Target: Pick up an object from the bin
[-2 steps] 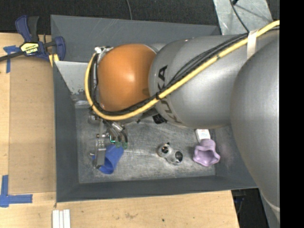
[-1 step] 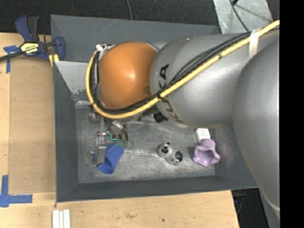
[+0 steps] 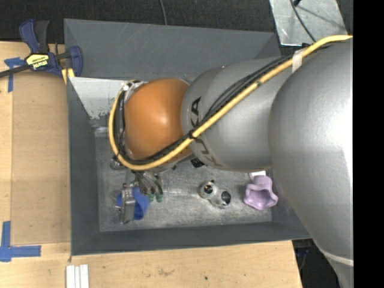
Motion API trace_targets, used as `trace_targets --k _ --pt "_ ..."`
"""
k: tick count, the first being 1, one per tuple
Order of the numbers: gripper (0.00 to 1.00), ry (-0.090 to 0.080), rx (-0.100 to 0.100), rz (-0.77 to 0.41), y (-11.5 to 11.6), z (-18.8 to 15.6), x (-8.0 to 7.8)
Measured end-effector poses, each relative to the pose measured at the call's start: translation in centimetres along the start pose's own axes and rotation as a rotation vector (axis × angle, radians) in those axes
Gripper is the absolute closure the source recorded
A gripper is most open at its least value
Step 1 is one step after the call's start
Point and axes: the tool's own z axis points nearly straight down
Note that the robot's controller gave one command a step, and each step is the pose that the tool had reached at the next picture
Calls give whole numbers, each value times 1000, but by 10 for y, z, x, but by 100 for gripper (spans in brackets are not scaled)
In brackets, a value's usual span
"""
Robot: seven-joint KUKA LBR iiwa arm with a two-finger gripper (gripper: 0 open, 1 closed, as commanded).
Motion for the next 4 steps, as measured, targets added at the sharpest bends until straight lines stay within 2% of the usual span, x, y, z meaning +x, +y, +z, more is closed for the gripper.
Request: trace_targets --k 1,2,3,4 --pt "0 3 0 -14 -52 64 6" --pt "100 -5 0 -82 -47 75 3" --pt "100 -5 0 -81 -47 75 3" --pt "100 12 3 -48 -47 24 10"
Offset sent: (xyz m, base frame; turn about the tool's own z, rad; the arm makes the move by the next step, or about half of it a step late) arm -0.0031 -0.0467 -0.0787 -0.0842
